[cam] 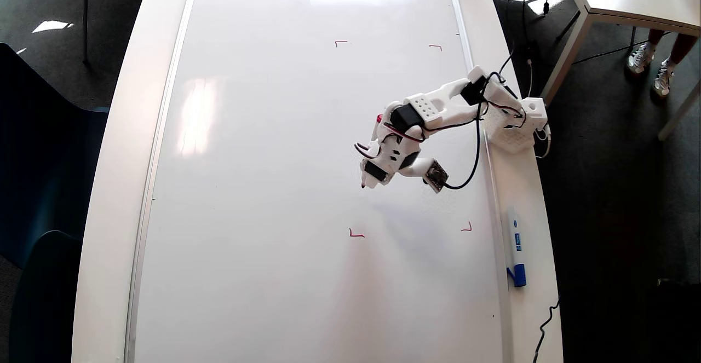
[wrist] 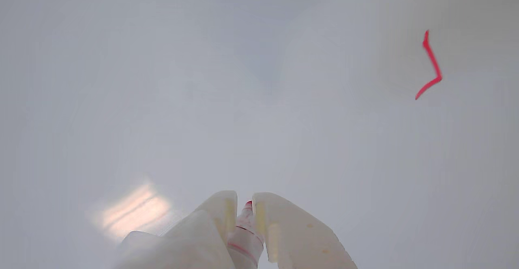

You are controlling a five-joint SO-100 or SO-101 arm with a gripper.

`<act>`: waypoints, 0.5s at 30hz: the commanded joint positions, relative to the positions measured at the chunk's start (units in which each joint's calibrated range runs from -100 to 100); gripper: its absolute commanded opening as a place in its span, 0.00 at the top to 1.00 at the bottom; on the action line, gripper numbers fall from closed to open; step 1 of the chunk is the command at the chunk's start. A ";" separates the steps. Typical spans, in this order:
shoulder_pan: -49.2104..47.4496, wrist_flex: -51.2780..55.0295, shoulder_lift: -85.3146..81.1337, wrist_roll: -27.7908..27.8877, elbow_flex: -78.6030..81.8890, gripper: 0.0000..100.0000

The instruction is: Draw on a whiteboard a robot head using a pen attached to the gripper

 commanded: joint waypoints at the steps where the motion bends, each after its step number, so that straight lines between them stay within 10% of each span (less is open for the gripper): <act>1: -1.06 -0.36 1.52 -0.01 -6.65 0.99; 15: -1.65 -0.28 7.81 0.25 -11.37 0.99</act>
